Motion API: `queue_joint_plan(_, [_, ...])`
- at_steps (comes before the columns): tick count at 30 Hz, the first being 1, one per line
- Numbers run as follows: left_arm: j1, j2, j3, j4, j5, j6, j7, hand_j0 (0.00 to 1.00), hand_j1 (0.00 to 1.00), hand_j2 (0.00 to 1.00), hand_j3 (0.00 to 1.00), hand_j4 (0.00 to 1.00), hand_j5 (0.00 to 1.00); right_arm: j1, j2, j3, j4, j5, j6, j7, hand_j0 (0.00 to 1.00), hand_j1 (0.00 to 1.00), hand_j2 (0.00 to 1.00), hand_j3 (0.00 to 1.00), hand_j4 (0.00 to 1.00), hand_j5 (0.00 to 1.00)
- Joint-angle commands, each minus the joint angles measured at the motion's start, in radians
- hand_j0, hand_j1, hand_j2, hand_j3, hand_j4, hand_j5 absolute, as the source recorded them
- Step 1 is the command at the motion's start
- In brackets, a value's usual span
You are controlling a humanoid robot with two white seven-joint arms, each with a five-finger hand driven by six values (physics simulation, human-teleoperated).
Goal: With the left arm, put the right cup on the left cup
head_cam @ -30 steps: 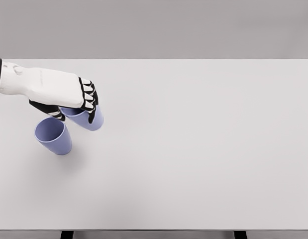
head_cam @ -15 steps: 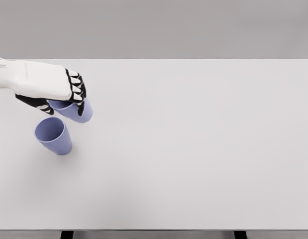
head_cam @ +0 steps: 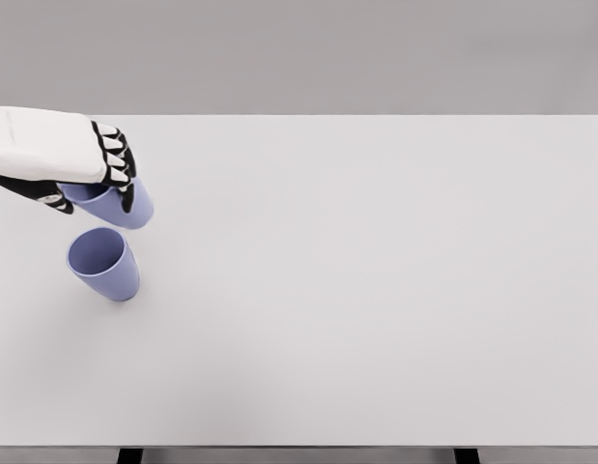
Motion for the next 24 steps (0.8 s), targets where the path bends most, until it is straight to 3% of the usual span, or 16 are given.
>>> queue_joint_plan(1, [0.0, 0.015, 0.002, 0.0, 0.005, 0.003, 0.001, 0.57, 0.57, 0.57, 0.57, 0.57, 0.57, 0.0, 0.0, 0.0, 0.0, 0.0, 0.0, 0.0, 1.0, 1.0, 1.0, 1.0, 1.0, 1.0])
queue_joint_plan(24, [0.0, 0.13, -0.003, -0.039, 0.008, 0.003, 0.001, 0.56, 0.56, 0.56, 0.56, 0.56, 0.56, 0.0, 0.0, 0.0, 0.0, 0.0, 0.0, 0.0, 1.0, 1.0, 1.0, 1.0, 1.0, 1.0])
